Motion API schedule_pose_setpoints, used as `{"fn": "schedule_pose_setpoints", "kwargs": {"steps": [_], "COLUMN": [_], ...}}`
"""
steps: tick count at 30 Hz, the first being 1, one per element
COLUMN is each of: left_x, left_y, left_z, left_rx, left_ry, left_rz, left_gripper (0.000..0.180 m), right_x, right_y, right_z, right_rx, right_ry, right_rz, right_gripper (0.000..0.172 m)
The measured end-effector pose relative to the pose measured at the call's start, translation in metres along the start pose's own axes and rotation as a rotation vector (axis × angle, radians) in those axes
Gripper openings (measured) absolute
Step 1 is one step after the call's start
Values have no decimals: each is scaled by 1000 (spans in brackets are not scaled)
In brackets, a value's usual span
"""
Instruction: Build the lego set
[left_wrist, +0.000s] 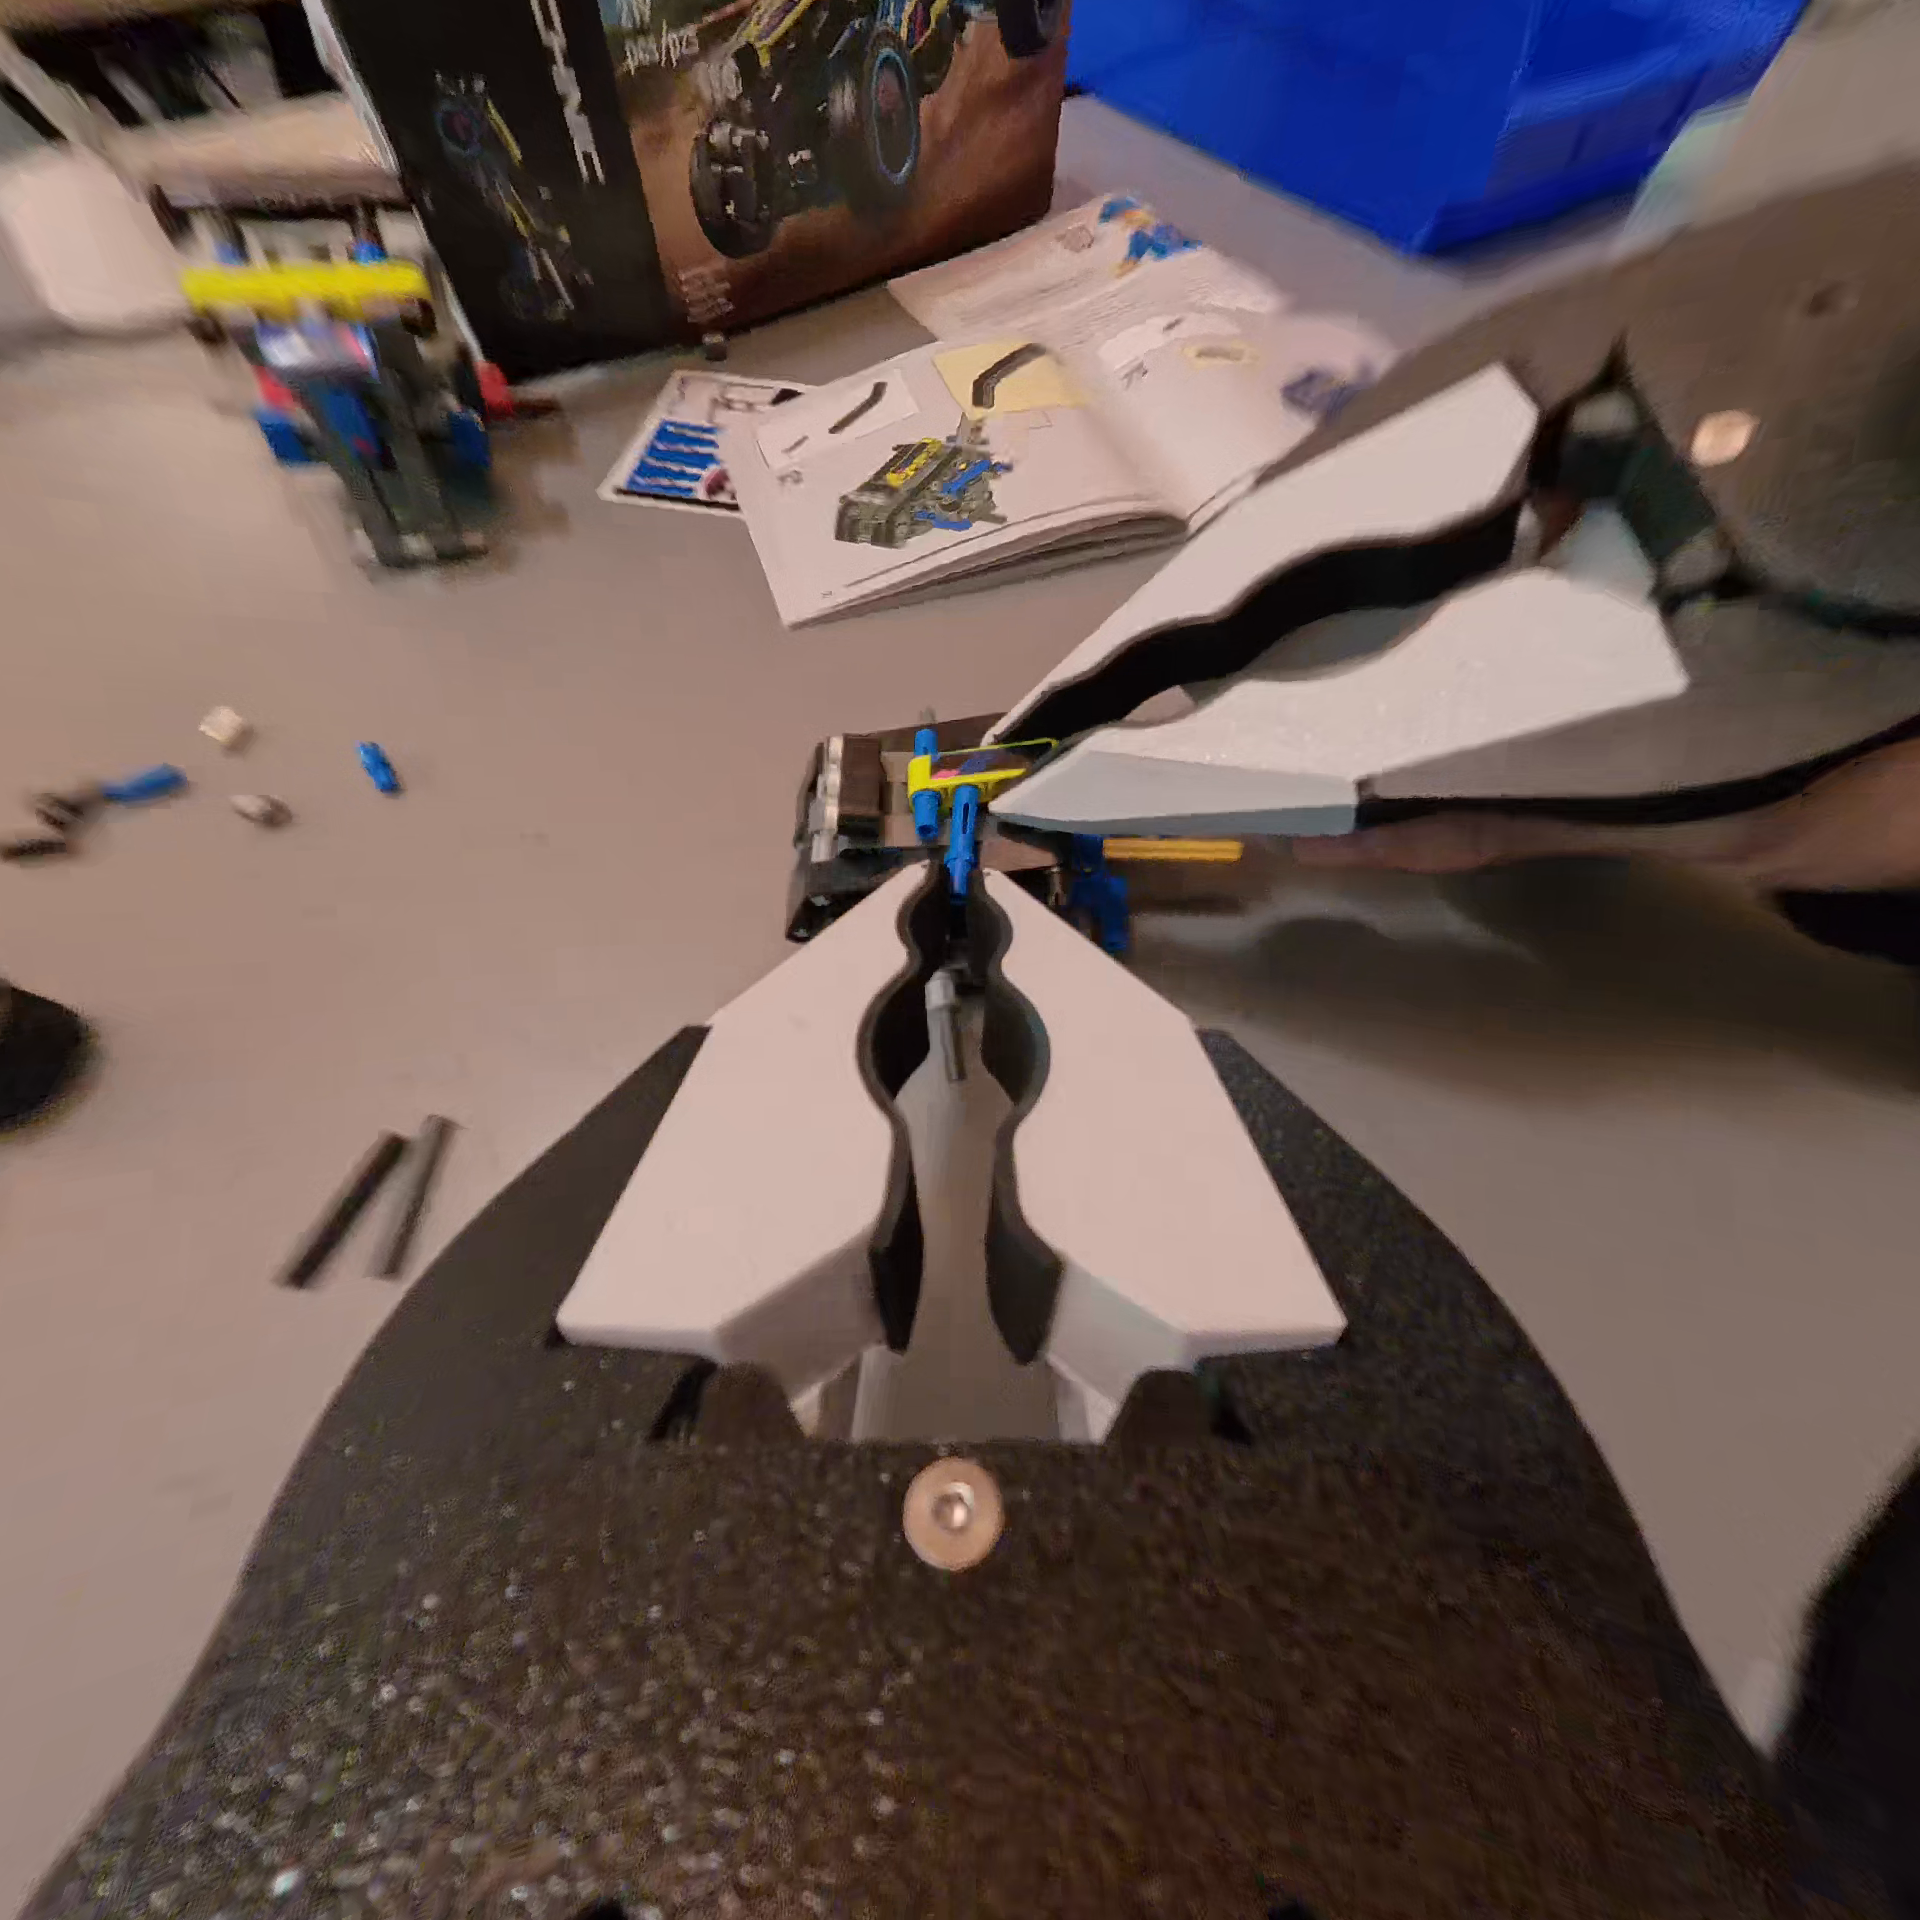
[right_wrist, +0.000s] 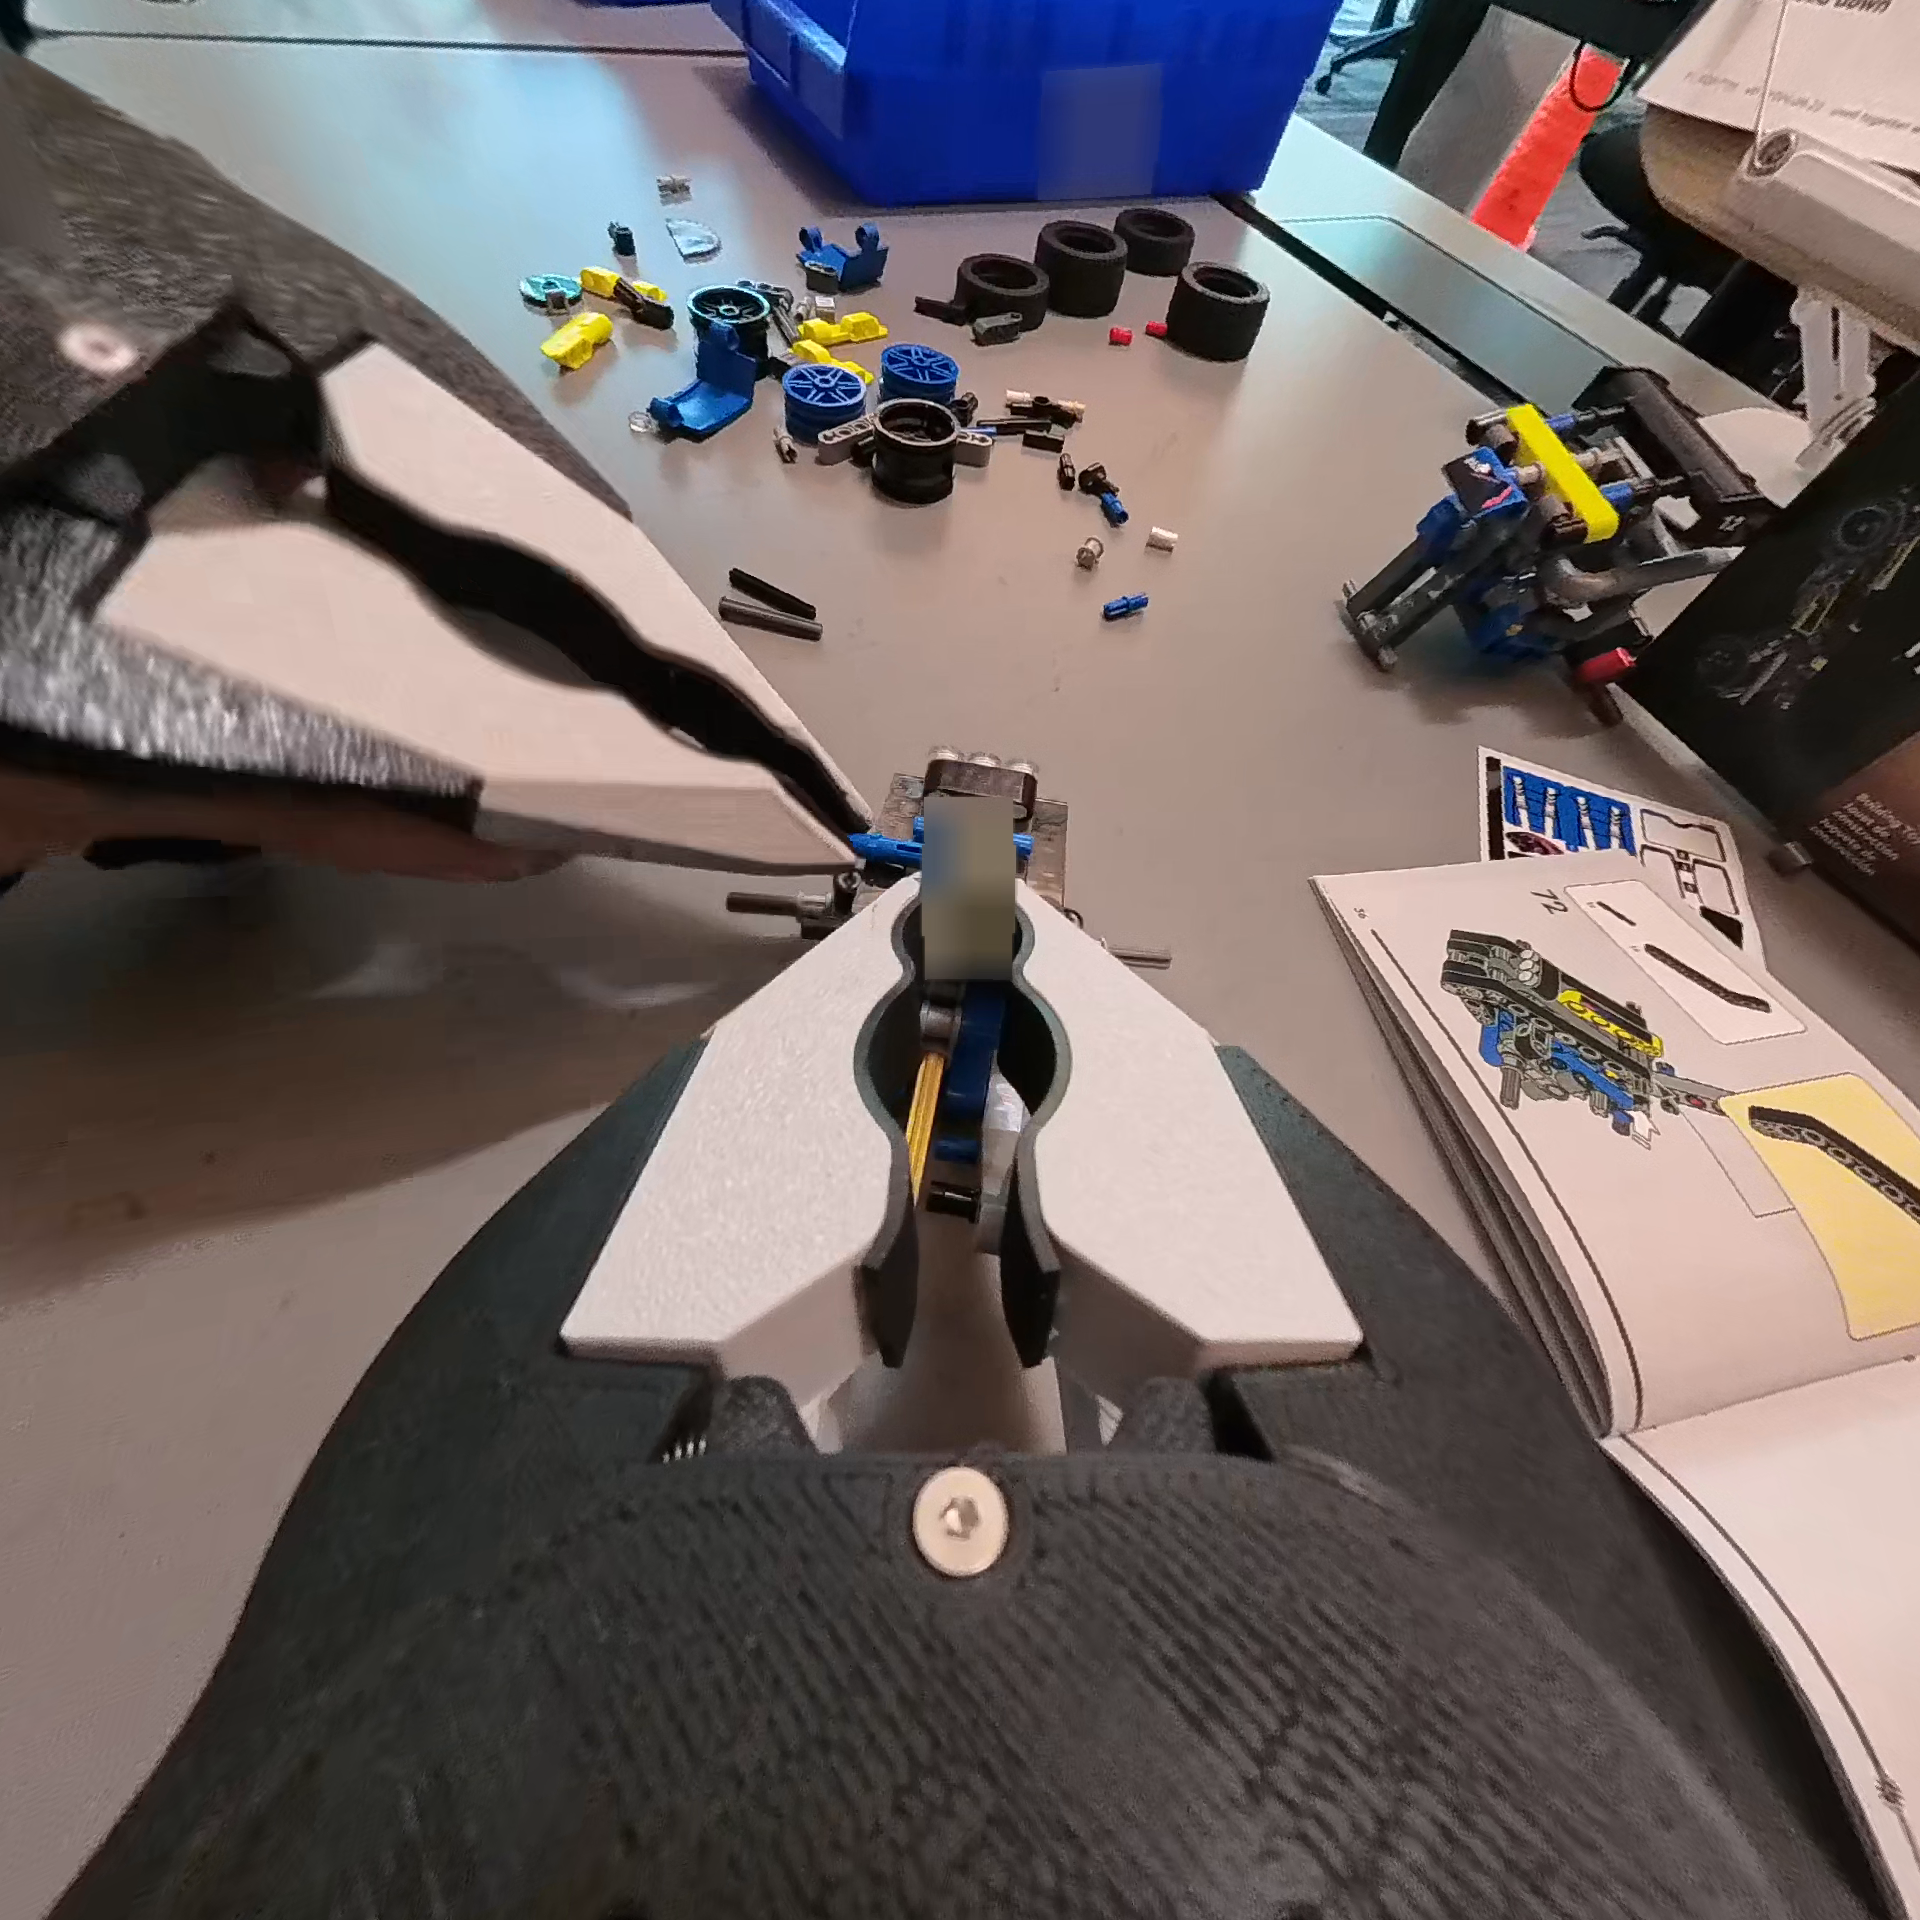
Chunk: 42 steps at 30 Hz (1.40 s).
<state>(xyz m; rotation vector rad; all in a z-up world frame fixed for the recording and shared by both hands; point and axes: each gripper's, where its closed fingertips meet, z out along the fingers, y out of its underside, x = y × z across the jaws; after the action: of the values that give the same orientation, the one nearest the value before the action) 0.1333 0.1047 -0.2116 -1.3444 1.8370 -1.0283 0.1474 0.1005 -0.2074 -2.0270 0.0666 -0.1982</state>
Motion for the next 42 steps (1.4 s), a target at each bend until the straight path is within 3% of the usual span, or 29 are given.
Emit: {"fn": "schedule_pose_setpoints", "kwargs": {"steps": [1,3,9,16,21,26,31,35,42], "left_x": [-1,-2,-6,-8,2,-4,-3,-3,-4], "left_y": [0,0,2,1,-4,0,-3,-7,-10], "left_z": [0,1,1,1,2,3,3,-1,1], "left_rx": [-20,-42,-44,-138,-77,-55,-78,-92,-27], "left_ry": [-58,-121,-24,-204,-18,-7,-103,-119,5], "left_rz": [90,169,-121,187,-20,-31,158,198,10], "left_gripper": [0,0,0,0,0,0,0,0,0], "right_x": [0,1,0,2,4,3,5,4,5], "right_y": [0,0,-2,-2,-1,-2,0,-1,-1], "right_z": [0,0,2,3,2,3,2,3,3], "right_rx": [0,2,1,-16,-16,-5,-19,-23,-13], "right_ry": [3,5,48,99,109,87,102,116,93], "right_rz": [5,17,-7,-11,1,19,0,-38,-13], "right_gripper": [7,6,6,6,6,7,6,6,7]}}
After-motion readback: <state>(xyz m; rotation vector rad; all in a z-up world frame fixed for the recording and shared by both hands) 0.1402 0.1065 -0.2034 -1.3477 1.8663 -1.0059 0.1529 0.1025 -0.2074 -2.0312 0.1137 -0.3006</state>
